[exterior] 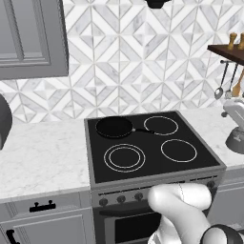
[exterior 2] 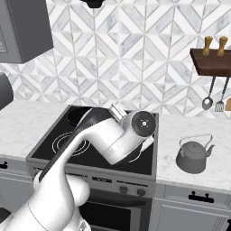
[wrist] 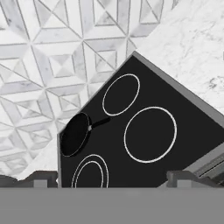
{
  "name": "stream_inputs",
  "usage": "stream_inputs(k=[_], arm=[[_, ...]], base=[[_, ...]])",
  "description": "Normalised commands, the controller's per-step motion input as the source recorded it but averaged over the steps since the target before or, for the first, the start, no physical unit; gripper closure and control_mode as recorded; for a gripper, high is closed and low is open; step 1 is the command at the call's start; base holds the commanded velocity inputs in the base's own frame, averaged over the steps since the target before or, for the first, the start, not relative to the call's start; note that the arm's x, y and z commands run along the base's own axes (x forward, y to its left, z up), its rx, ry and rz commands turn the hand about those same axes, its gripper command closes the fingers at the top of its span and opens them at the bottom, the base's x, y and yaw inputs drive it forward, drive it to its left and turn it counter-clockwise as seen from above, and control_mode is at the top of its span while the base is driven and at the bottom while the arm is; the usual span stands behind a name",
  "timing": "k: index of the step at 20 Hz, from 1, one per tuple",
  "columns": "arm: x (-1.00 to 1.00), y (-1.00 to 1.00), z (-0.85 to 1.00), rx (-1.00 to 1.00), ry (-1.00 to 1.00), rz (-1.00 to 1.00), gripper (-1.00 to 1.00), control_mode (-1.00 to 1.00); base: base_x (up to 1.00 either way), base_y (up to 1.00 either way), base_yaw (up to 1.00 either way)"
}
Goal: Pick the kettle from the counter and place it on a stove burner. Then turn the burner on.
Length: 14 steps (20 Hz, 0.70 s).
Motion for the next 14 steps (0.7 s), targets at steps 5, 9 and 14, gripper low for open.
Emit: stream_inputs(k=[5,9,14], arm=[[0.24,-0.24,0.0,0.01,0.1,-0.05,-1.0,-1.0],[0.14,-1.0,0.0,0.13,0.33,-0.28,-1.0,-1.0],[0.34,-1.0,0.0,0.15,0.45,-0.28,-1.0,-1.0]], base=[[0.0,0.0,0.0],[0.0,0.0,0.0],[0.0,0.0,0.0]])
